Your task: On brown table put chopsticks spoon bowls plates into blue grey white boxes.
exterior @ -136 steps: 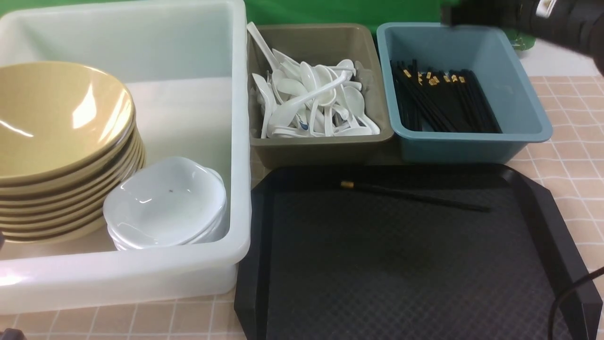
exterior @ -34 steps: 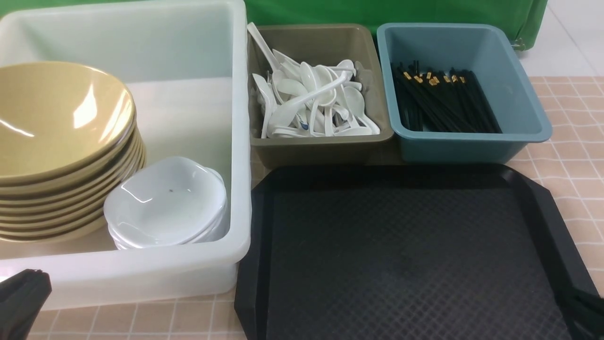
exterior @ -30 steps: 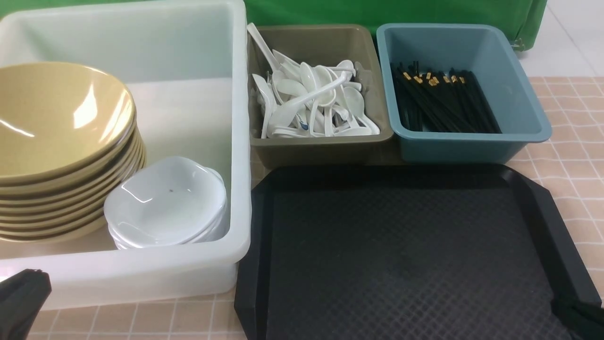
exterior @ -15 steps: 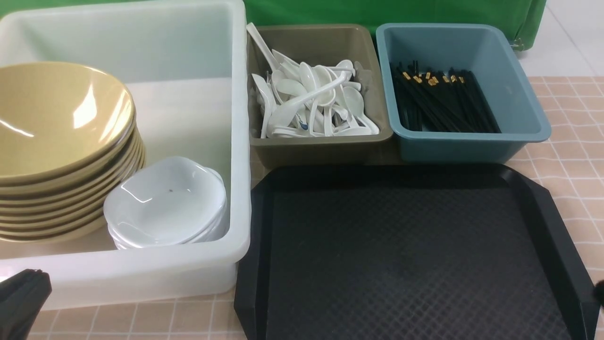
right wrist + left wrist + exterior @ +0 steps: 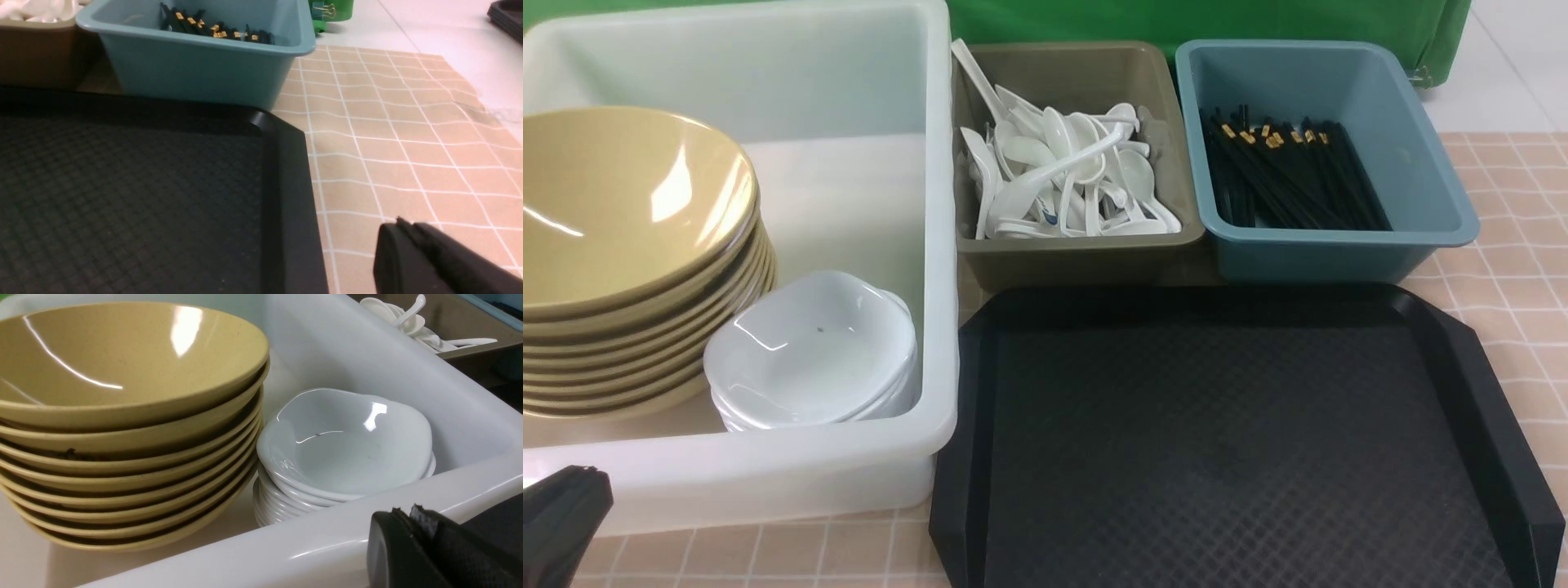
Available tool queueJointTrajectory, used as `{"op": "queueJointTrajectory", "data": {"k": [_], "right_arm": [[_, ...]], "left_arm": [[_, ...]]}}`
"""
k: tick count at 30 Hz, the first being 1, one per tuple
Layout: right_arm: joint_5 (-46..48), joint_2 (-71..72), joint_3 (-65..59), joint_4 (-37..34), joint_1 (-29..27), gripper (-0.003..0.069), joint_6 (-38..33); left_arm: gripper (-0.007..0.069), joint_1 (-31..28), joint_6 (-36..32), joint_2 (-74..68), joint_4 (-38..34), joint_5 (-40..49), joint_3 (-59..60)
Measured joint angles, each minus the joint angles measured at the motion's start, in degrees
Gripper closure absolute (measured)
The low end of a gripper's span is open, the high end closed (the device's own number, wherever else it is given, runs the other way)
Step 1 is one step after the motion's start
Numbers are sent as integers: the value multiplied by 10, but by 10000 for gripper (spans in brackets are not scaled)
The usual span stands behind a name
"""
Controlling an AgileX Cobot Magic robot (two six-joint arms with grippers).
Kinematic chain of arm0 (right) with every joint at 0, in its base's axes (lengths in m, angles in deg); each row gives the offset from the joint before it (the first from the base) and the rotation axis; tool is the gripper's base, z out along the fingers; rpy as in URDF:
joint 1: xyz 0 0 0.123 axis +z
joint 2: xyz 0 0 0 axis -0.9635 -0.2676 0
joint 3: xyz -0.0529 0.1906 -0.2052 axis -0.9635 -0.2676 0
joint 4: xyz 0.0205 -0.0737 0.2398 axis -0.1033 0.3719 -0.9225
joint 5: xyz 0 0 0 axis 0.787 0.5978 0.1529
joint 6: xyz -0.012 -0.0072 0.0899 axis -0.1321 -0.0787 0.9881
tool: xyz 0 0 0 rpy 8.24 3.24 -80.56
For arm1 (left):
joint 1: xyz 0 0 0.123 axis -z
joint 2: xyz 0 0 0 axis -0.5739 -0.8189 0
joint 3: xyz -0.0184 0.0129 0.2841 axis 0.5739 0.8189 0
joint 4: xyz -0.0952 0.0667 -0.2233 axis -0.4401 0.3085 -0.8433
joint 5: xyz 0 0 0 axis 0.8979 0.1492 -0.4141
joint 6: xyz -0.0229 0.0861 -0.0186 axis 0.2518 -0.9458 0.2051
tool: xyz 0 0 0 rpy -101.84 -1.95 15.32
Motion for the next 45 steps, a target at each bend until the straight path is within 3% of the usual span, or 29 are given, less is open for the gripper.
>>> {"op": "queueJointTrajectory", "data": {"k": [36, 41, 45], "right_arm": [[1, 0, 0, 0, -1, 564, -17], [1, 0, 0, 0, -1, 560, -17], [1, 0, 0, 0, -1, 559, -17]], "left_arm": [[622, -4, 0, 31, 0, -23, 25], [622, -5, 11, 67, 3, -216, 131], [622, -5, 80, 68, 48, -341, 201]]}}
